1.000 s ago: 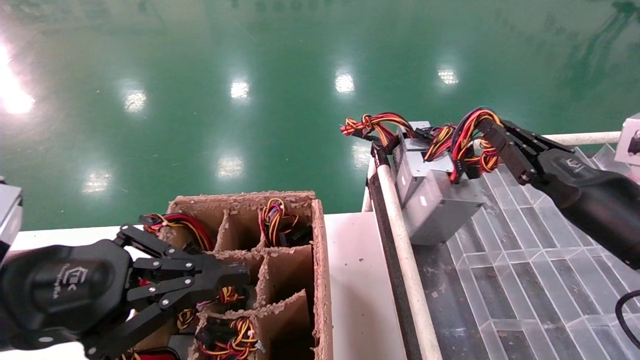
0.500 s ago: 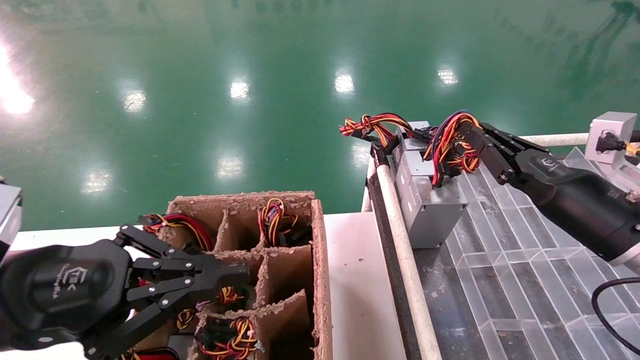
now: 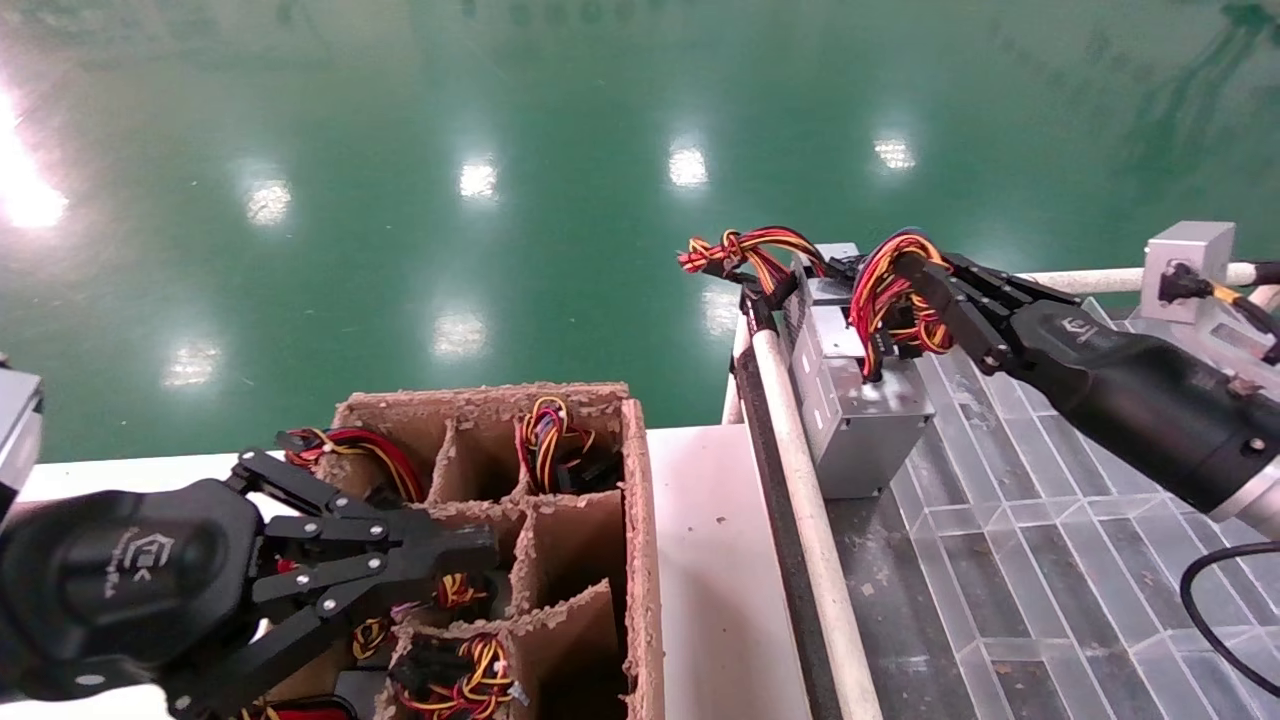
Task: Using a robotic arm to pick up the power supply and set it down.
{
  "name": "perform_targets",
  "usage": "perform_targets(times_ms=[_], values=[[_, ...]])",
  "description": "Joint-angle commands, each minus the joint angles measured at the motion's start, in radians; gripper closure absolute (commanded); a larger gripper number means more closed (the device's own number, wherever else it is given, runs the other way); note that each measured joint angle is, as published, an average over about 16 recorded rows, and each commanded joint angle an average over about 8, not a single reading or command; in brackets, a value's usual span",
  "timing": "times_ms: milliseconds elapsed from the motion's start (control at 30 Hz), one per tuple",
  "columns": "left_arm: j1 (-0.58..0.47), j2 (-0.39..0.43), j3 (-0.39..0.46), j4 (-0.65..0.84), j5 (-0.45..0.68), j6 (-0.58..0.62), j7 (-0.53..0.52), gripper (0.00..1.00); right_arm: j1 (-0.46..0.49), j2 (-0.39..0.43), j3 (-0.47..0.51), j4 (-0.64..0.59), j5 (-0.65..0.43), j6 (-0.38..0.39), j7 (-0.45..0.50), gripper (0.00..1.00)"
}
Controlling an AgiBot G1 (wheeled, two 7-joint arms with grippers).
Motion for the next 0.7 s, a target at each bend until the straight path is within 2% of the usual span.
perform_targets(times_ms=[33, 500, 700], values=[[0.000, 0.000, 0.000, 0.000, 0.000, 0.000, 0.000, 1.00, 0.007, 0.003, -0.006, 0.003, -0.008, -0.001, 0.004, 0.00], [0.000, 0.000, 0.000, 0.000, 0.000, 0.000, 0.000, 1.00, 0.080, 0.037, -0.041, 0.031, -0.082, 0.028, 0.034, 0.00], [0.000, 0.000, 0.000, 0.000, 0.000, 0.000, 0.000, 1.00, 0.106, 0.057, -0.075, 0.028, -0.117, 0.031, 0.087, 0.00]])
